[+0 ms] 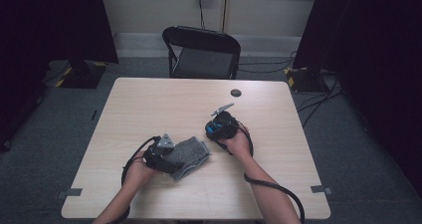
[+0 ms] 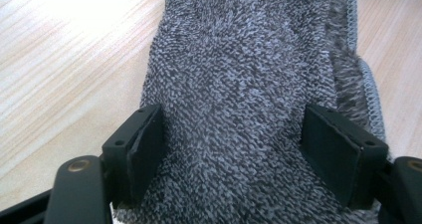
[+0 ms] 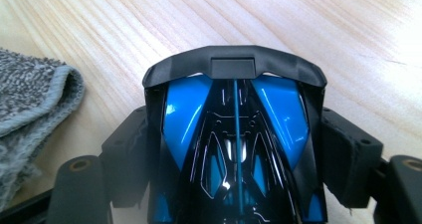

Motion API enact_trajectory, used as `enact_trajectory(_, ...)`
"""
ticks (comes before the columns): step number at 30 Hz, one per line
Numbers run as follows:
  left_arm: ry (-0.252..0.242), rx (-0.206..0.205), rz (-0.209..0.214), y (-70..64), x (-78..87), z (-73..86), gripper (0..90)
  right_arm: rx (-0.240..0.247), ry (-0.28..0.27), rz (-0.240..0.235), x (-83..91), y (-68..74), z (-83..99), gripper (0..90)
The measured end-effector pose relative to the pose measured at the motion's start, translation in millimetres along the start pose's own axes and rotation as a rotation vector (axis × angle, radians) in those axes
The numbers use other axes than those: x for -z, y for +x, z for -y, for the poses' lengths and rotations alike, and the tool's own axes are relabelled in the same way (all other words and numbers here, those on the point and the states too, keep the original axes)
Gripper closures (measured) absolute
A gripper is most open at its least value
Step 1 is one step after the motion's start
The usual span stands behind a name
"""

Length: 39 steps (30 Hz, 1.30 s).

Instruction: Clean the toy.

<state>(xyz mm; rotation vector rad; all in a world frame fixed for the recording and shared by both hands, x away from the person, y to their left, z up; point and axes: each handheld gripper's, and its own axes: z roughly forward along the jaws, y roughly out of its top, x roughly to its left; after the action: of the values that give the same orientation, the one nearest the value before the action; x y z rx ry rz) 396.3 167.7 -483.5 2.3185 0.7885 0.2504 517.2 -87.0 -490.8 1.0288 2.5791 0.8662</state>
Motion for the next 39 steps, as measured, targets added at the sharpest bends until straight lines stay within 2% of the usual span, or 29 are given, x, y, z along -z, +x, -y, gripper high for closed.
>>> enact_trajectory(5,-0.010,0.001,0.002,1.6,3.5,-1.4,25.9,-0.027,-0.035,-0.013,4.4,-0.6,1.7,25.4)
enact_trajectory(10,-0.051,0.002,0.001,2.6,9.6,-6.6,26.5,-0.033,-0.059,-0.037,13.9,1.3,2.9,25.5)
enact_trajectory(16,0.002,-0.030,0.001,-1.9,-0.2,-6.0,26.6,-0.040,-0.094,-0.055,24.0,3.4,7.6,25.5)
enact_trajectory(19,0.025,-0.004,0.012,-2.0,-5.8,-5.2,29.8,-0.033,-0.100,-0.060,31.1,3.8,8.8,25.5)
enact_trajectory(22,0.031,0.024,0.025,-1.8,-5.3,-5.2,39.9,-0.036,-0.109,-0.074,38.1,2.5,11.1,25.5)
enact_trajectory(24,0.052,0.022,0.048,-4.3,-3.4,-7.7,62.7,-0.033,-0.110,-0.078,42.6,2.8,13.3,25.5)
enact_trajectory(25,0.066,0.019,0.049,-6.3,-3.4,-9.6,68.3,-0.036,-0.109,-0.086,44.6,3.0,14.4,25.5)
enact_trajectory(27,0.074,0.050,0.053,-5.9,-3.8,-11.3,70.9,-0.032,-0.111,-0.089,48.2,3.7,16.7,25.5)
enact_trajectory(29,0.076,0.099,0.072,-2.6,-3.4,-11.5,72.3,-0.034,-0.112,-0.098,51.6,4.2,19.0,25.5)
enact_trajectory(31,0.061,0.159,0.106,2.9,-1.6,-9.9,73.4,-0.034,-0.117,-0.107,54.8,4.4,20.8,25.5)
enact_trajectory(34,0.014,0.219,0.107,11.6,5.8,-10.1,74.0,-0.032,-0.125,-0.122,59.0,6.6,21.9,25.5)
enact_trajectory(37,-0.061,0.270,0.073,23.1,21.6,-15.0,74.0,-0.013,-0.122,-0.132,62.2,10.5,21.2,25.5)
enact_trajectory(39,-0.095,0.300,0.000,29.6,28.5,-21.9,74.0,-0.002,-0.120,-0.140,63.6,13.4,20.5,25.5)
